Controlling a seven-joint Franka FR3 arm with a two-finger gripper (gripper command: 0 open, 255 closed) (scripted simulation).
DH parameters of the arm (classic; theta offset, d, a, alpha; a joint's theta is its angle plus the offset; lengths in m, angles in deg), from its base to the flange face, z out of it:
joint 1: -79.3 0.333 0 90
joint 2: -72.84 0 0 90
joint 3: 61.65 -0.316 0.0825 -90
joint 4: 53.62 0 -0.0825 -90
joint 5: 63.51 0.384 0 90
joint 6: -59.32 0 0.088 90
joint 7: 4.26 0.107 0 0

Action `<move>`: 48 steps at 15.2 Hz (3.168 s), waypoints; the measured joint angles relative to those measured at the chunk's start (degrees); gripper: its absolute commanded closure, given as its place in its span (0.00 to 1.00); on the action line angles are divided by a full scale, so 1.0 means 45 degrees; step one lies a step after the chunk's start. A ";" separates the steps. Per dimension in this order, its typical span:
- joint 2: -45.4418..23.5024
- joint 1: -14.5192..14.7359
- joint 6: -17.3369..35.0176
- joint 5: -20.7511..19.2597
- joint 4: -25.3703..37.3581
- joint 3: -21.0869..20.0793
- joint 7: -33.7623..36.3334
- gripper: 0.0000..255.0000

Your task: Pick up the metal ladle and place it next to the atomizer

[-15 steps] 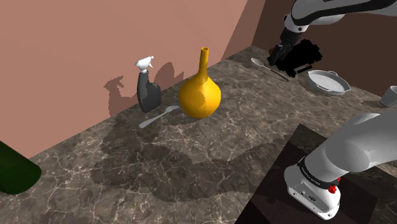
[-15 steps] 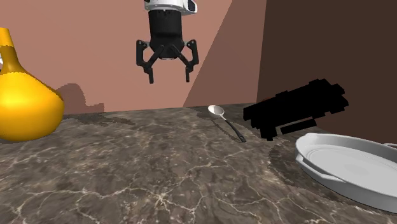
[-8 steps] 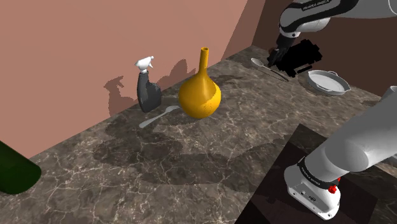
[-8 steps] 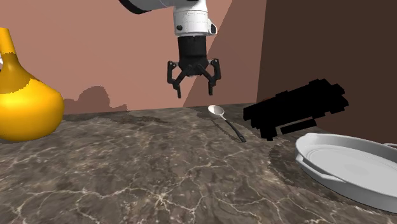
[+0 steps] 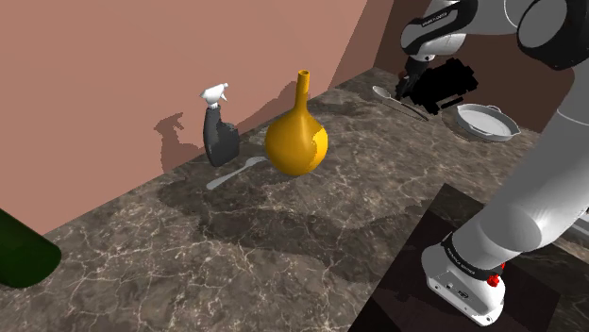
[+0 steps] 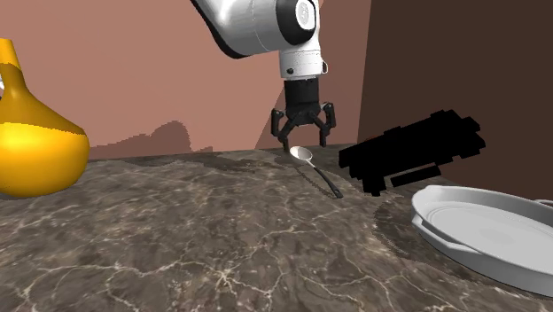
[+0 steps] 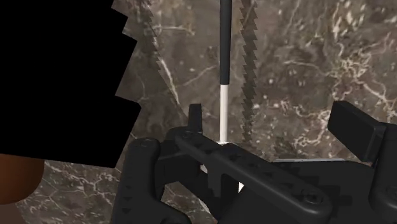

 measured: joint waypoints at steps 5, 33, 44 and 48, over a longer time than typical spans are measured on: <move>-0.1281 -0.0445 0.0540 0.0575 0.0686 -0.0110 -0.0725 0.00; -0.1302 -0.0481 0.0465 0.0586 0.0794 -0.0100 -0.0776 1.00; -0.0500 -0.0341 -0.1200 0.0128 0.1733 0.0078 -0.0551 1.00; -0.0313 -0.0308 -0.1804 0.0019 0.2169 0.0111 -0.0489 1.00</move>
